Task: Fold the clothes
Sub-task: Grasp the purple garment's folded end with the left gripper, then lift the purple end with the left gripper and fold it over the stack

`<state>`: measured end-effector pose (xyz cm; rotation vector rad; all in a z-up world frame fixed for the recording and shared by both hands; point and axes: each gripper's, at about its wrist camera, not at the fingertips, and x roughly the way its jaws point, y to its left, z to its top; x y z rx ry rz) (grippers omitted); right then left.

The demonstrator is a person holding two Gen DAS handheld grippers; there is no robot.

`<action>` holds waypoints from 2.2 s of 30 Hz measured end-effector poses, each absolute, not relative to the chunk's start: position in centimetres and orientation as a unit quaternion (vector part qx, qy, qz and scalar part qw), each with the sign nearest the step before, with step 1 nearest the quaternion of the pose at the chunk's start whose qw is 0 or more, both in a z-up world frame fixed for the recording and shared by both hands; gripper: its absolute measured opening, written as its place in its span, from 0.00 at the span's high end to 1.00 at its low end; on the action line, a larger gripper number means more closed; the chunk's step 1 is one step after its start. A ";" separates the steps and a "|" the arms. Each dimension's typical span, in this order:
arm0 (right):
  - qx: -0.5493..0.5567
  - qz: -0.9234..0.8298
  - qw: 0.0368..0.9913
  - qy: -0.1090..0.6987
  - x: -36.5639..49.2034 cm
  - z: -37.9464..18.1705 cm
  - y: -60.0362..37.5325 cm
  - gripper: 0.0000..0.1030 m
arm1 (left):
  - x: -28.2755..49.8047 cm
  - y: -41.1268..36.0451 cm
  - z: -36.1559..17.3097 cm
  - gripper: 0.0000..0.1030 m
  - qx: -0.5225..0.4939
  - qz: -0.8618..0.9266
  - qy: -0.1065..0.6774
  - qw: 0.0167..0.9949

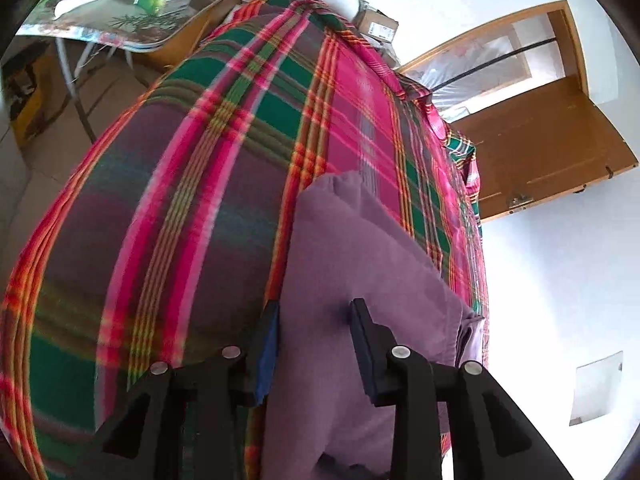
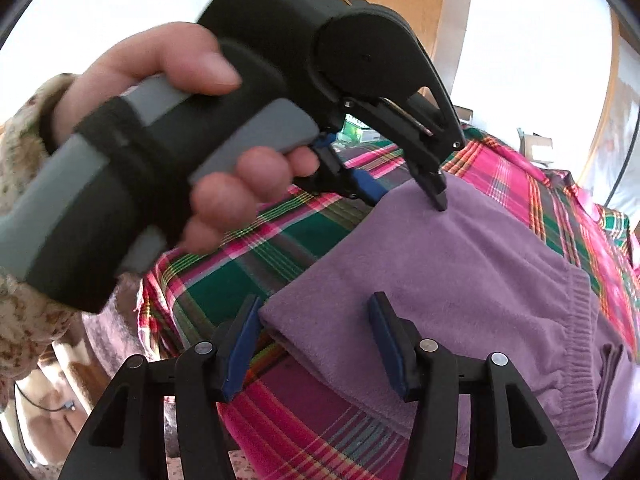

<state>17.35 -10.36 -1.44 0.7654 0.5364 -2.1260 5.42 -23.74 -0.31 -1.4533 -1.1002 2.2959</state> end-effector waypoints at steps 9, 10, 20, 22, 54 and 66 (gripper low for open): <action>0.312 -0.849 0.385 0.185 15.5 -1.2 -9.8 0.78 | 3.5 -23.7 -0.7 0.70 -0.498 0.765 -0.393 0.115; 0.314 -0.848 0.384 0.185 15.3 -1.2 -9.9 0.82 | 3.5 -23.7 -0.8 0.73 -0.495 0.767 -0.392 0.111; 0.294 -0.855 0.392 0.170 16.3 0.9 -9.6 0.86 | 4.5 -24.2 1.5 0.83 -0.472 0.784 -0.390 0.100; 0.291 -0.855 0.398 0.161 15.8 1.3 -9.3 0.86 | 4.9 -24.4 2.1 0.83 -0.468 0.789 -0.387 0.093; 0.232 -0.864 0.447 0.017 13.3 8.6 -0.5 0.86 | 6.7 -18.5 12.2 0.83 -0.433 0.832 -0.333 0.099; 0.205 -0.883 0.422 -0.033 16.2 11.5 7.0 0.86 | 5.3 -12.6 14.9 0.82 -0.430 0.835 -0.311 0.143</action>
